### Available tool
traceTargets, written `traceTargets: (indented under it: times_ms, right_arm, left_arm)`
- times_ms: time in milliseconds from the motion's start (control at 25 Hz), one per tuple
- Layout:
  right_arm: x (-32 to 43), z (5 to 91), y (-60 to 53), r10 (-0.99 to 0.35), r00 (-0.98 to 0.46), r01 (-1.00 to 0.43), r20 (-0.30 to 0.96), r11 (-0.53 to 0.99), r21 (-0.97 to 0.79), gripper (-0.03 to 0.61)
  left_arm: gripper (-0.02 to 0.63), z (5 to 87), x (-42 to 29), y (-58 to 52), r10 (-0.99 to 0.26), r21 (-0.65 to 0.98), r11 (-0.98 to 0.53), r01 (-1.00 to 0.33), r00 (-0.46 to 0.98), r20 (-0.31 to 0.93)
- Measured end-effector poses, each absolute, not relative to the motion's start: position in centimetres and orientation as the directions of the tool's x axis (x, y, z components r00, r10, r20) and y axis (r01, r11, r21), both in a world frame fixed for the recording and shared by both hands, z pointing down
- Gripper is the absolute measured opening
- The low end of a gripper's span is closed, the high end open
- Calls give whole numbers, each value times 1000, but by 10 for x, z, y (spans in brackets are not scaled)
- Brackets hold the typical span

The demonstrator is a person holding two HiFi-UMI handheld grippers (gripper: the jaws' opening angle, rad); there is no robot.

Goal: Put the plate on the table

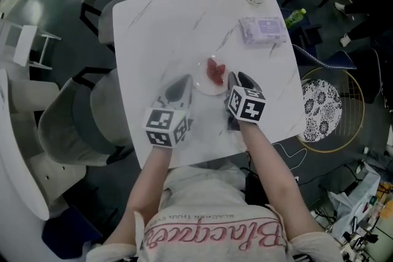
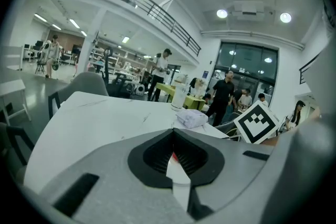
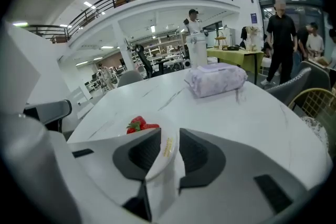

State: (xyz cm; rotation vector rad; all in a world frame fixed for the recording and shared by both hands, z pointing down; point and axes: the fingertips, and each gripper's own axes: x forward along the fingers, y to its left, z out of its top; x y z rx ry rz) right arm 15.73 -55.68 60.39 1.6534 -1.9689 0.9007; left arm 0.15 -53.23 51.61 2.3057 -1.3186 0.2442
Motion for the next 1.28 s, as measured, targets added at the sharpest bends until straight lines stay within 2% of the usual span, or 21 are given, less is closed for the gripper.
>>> traceTargets:
  times_ms: [120, 240, 480, 960, 1280]
  right_arm:
    - [156, 582, -548, -729, -257, -965, 635, 153, -215, 92]
    - [152, 554, -535, -756, -311, -950, 576, 232, -208, 46]
    - [148, 485, -498, -818, -404, -915, 409, 363, -177, 8]
    - [147, 384, -392, -821, -531, -847, 210, 521, -105, 5]
    - [143, 331, -342, -827, -555, -832, 87, 552, -60, 3]
  left_arm:
    - [3, 508, 3, -525, -775, 279, -439, -854, 517, 363]
    - [3, 497, 5, -515, -788, 253, -447, -858, 511, 344]
    - [3, 460, 14, -482, -825, 205, -459, -864, 500, 263]
    - [3, 374, 35, -394, -880, 59, -460, -886, 463, 105]
    - [3, 327, 51, -348, -874, 5, -485, -874, 485, 15]
